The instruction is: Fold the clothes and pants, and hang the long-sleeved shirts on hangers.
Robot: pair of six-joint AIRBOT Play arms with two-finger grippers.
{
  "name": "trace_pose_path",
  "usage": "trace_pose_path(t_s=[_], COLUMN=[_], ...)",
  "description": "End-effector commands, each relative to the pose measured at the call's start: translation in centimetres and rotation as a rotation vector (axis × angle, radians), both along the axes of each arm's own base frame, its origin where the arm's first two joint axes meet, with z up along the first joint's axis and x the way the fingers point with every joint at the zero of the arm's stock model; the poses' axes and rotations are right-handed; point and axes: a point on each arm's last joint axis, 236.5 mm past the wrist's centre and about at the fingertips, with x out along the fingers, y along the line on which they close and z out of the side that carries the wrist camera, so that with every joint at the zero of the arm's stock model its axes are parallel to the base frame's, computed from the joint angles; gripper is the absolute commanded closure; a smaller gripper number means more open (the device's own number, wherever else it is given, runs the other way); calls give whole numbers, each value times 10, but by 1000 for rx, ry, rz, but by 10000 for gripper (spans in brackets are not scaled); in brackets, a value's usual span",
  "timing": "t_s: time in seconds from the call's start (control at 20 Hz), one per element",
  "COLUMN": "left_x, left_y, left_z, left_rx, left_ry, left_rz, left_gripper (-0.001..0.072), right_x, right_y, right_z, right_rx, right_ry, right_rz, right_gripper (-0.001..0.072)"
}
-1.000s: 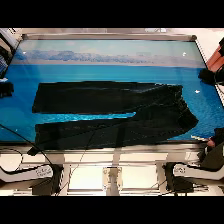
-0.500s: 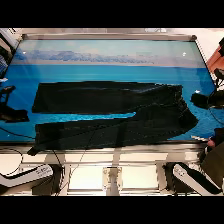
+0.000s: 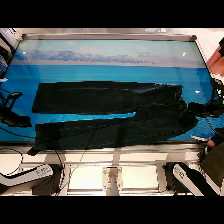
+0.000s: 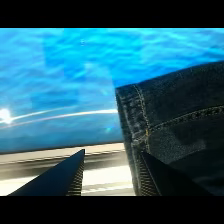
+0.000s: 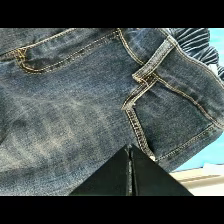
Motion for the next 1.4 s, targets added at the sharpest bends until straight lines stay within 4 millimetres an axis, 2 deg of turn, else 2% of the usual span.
trace_pose_path(t_s=[0.0,0.15,0.7,1.0,1.05,1.1,1.2,1.25,1.3,1.35], left_x=[-12,-20,-20,-18,-18,-18,-18,-17,-15,-17], left_y=[-15,-27,-35,-31,-31,-31,-33,-37,-41,-44], left_z=[-14,-23,-36,-41,-42,-43,-45,-46,-46,-46], left_rx=[-69,-120,-159,-150,-150,-152,-162,-179,-199,-212], left_ry=[54,82,109,106,106,108,115,111,105,113], left_rz=[-47,-84,-102,-100,-101,-100,-94,-88,-81,-85], left_gripper=[354,356,364,374,438,470,482,545,663,677], right_x=[0,1,0,0,0,0,0,0,0,-1], right_y=[5,6,6,7,7,7,7,7,7,7], right_z=[0,1,0,0,0,0,0,0,0,0], right_rx=[20,26,26,27,28,28,28,28,29,30], right_ry=[-7,-9,-7,-6,-6,-6,-5,-5,-5,-3], right_rz=[-2,-2,-2,-2,-2,-2,-2,-3,-3,-2], right_gripper=[684,684,683,683,684,683,683,684,684,684])
